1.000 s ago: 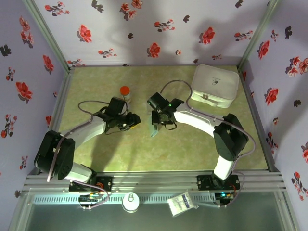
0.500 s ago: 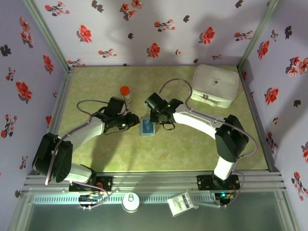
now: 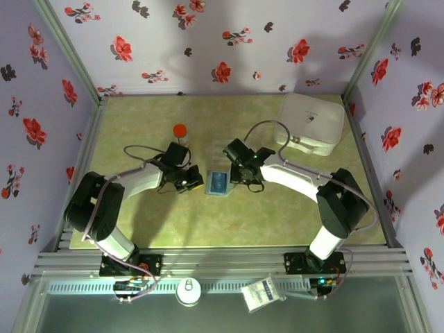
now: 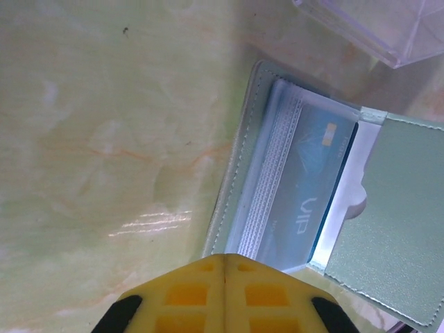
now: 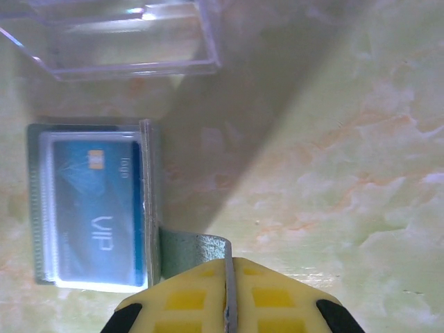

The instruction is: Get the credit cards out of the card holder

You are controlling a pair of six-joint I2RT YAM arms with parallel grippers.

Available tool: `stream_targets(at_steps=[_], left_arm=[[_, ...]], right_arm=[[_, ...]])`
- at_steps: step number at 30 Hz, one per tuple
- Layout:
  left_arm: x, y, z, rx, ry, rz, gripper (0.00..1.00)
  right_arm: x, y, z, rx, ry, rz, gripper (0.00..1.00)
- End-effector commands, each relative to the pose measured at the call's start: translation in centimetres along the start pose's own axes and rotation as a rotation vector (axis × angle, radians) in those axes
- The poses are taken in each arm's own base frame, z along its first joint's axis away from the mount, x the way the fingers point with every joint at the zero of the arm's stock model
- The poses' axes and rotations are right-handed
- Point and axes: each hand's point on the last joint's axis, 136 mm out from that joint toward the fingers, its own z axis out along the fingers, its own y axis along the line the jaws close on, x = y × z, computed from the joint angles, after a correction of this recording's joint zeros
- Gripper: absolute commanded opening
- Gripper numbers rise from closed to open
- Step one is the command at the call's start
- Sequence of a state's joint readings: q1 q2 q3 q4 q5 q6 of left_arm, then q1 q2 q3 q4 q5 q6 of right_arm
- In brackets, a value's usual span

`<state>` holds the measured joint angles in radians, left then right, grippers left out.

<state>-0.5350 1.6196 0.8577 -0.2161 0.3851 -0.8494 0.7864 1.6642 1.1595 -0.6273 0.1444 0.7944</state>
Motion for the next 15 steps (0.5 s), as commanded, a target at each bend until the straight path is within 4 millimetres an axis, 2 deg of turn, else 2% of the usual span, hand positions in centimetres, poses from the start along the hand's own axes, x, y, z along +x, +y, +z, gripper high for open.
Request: stream_targets(at_steps=[1, 8, 15], left_arm=[[-0.9, -1.5, 0.3, 0.032, -0.013, 0.040, 0.00], [-0.8, -1.7, 1.5, 0.033, 0.013, 0.045, 0.00], [-0.6, 0.0, 2.0, -0.035, 0.010, 0.046, 0.00]], right_arm=[[0.4, -0.1, 0.4, -0.029, 0.012, 0.019, 0.02], [0.7, -0.9, 1.8, -0.020, 0.026, 0.030, 0.01], [0.8, -1.6, 3.0, -0.006, 0.034, 0.033, 0.01]])
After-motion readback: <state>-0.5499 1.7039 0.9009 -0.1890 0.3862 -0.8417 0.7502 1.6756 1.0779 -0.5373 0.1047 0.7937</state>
